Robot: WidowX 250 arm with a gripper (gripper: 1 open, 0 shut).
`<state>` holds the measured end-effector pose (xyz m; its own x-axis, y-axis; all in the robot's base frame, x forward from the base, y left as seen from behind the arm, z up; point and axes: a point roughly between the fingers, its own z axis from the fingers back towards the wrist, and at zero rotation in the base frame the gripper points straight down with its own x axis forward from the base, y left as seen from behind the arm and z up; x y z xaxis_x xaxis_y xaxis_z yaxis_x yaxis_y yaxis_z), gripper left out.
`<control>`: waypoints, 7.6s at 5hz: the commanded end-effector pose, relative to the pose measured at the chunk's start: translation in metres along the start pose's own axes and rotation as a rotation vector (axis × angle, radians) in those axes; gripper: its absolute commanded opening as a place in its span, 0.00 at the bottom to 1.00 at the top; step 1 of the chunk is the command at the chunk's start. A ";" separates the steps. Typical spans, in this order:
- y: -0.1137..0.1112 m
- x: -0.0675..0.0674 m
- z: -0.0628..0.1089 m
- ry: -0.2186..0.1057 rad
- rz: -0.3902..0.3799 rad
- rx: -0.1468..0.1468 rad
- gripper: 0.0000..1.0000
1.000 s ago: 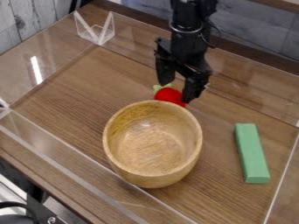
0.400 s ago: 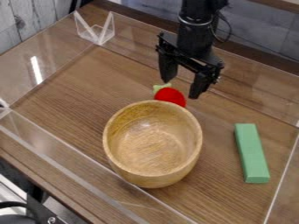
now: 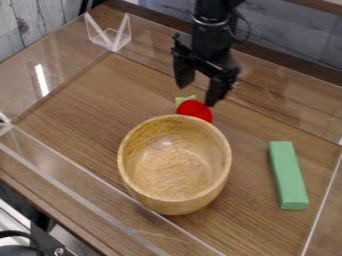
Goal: Move the red fruit to the left
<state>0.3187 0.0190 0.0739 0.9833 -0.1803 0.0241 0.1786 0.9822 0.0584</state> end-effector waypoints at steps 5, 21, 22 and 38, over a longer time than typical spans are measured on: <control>0.026 0.014 -0.038 0.003 -0.019 -0.003 1.00; 0.034 -0.020 -0.041 0.125 0.015 -0.045 0.00; 0.042 -0.022 -0.021 0.077 0.046 -0.054 0.00; 0.093 0.013 0.002 0.018 0.264 -0.064 0.00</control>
<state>0.3369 0.1058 0.0506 0.9930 0.0865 -0.0801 -0.0895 0.9954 -0.0342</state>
